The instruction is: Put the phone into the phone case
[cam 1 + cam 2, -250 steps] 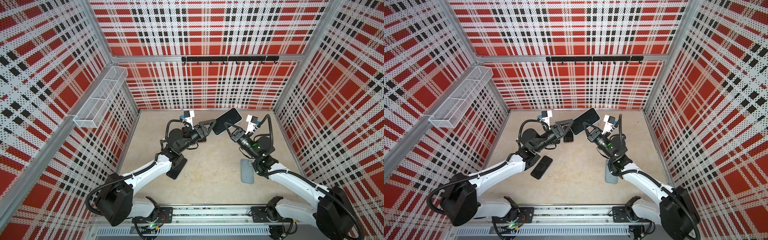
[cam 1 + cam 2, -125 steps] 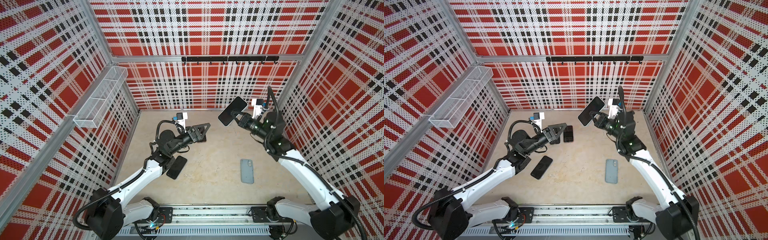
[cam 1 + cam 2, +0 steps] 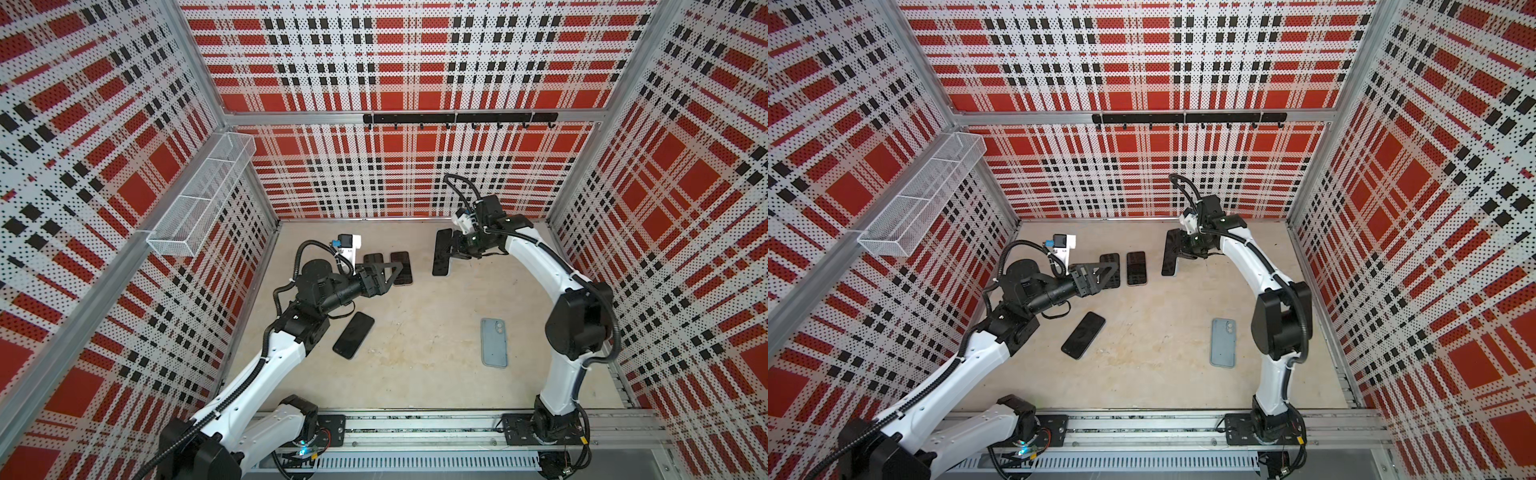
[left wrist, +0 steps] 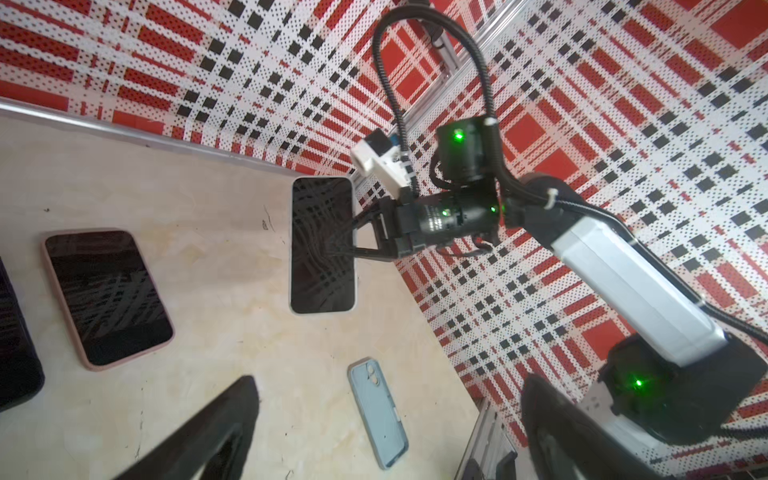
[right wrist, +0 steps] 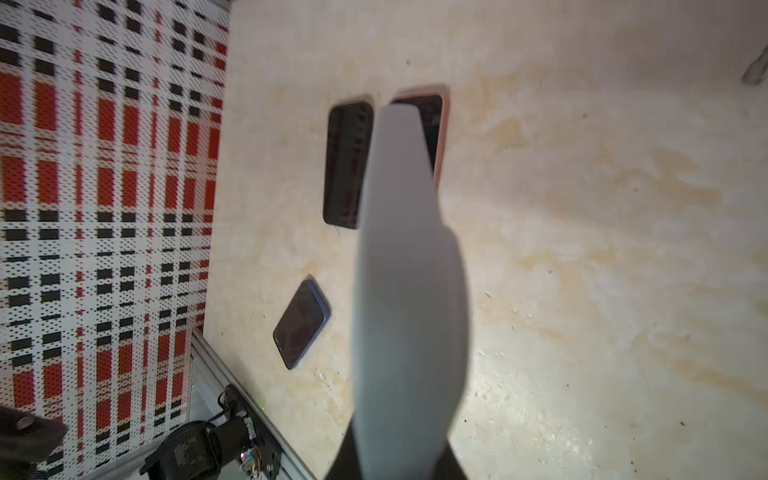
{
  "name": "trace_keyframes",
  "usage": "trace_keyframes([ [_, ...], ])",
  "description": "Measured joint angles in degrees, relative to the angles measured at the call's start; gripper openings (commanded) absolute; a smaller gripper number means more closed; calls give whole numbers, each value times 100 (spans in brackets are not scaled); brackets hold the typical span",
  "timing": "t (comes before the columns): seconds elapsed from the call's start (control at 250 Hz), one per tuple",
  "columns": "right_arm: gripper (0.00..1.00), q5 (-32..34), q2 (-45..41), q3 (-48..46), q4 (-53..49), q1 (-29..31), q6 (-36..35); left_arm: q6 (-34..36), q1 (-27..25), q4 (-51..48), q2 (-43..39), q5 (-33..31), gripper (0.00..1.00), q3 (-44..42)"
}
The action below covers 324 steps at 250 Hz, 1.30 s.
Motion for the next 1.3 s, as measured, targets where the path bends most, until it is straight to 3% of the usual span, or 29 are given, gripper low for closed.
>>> trace_keyframes([
  [0.412, 0, -214, 1333, 621, -175, 153, 44, 210, 9, -251, 79, 118, 100, 0],
  [0.944, 0, 461, 2238, 1379, -389, 382, 179, 205, -107, -297, 166, 116, 100, -33],
  [1.132, 18, 592, 2253, 1436, -457, 321, 192, 203, -146, -297, 168, 114, 100, -33],
  [1.297, 21, 656, 2253, 1362, -328, 293, 264, 199, -151, -297, 173, 114, 100, -33],
])
